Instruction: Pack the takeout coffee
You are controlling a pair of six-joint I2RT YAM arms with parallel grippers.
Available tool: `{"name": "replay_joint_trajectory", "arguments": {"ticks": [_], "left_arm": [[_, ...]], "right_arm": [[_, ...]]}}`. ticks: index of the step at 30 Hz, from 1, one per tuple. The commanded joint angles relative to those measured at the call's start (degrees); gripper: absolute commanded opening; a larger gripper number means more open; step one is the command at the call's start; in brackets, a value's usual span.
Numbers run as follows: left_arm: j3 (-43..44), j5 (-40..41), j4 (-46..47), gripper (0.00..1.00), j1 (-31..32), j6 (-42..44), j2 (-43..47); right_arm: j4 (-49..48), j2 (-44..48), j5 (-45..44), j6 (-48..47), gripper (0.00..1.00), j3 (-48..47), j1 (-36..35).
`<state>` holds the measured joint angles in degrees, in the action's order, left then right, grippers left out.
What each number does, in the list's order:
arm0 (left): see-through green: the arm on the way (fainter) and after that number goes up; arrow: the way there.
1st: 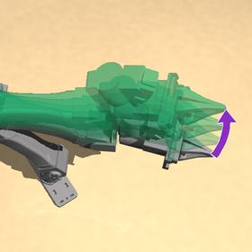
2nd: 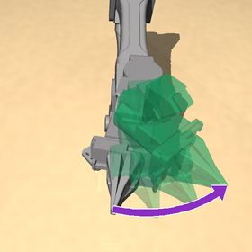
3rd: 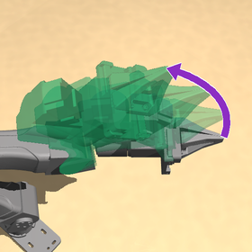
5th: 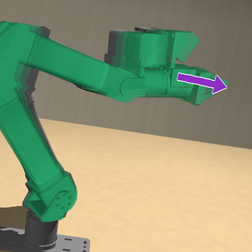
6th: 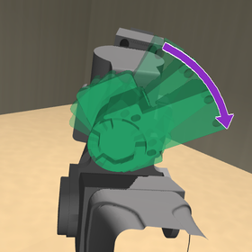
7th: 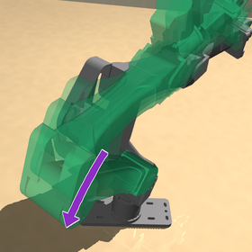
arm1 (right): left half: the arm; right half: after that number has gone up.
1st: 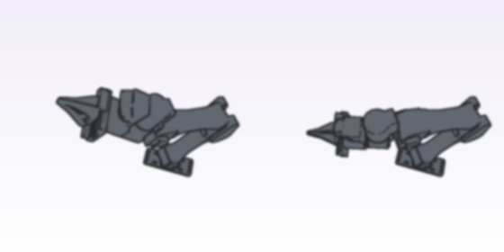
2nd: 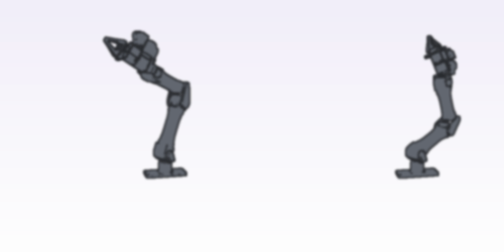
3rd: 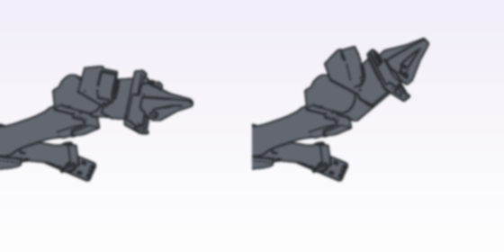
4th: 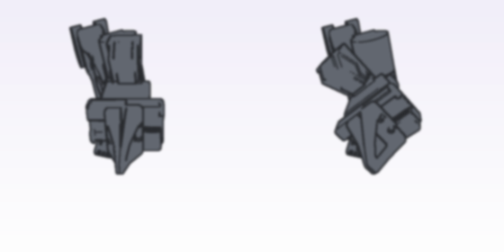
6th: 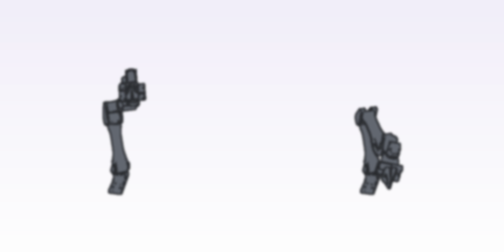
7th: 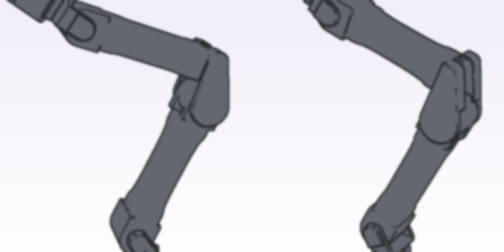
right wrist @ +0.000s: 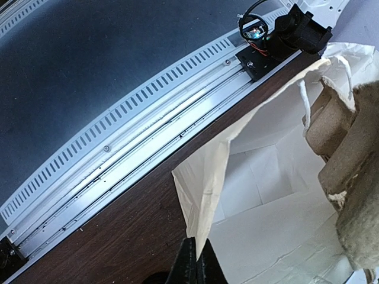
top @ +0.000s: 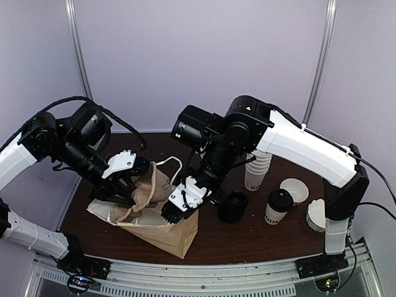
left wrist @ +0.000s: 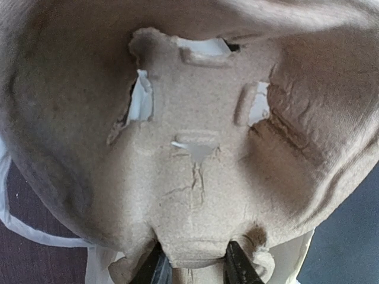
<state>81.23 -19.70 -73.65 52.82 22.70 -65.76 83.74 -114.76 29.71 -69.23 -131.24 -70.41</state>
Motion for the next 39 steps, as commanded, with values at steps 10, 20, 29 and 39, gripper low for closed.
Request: {"name": "replay_joint_trajectory", "arguments": {"ticks": [10, 20, 29, 39], "left_arm": [[2.72, 6.51, -4.28, 0.22, 3.43, 8.76, -9.51], [2.05, 12.8, -5.45, 0.21, 8.81, 10.75, -13.31], [3.91, 16.26, -3.46, 0.21, 8.12, 6.6, -16.2], [10.83, 13.34, -4.58, 0.22, 8.07, 4.76, -17.65]], "right_arm": [[7.91, 0.55, 3.29, -6.51, 0.01, -4.67, 2.13], [8.53, -1.27, 5.81, -7.49, 0.06, -7.62, 3.91], [11.8, -0.58, 8.48, -9.0, 0.12, -7.28, 4.58], [8.62, -0.24, 7.5, -5.47, 0.34, -6.06, 3.6]]}}
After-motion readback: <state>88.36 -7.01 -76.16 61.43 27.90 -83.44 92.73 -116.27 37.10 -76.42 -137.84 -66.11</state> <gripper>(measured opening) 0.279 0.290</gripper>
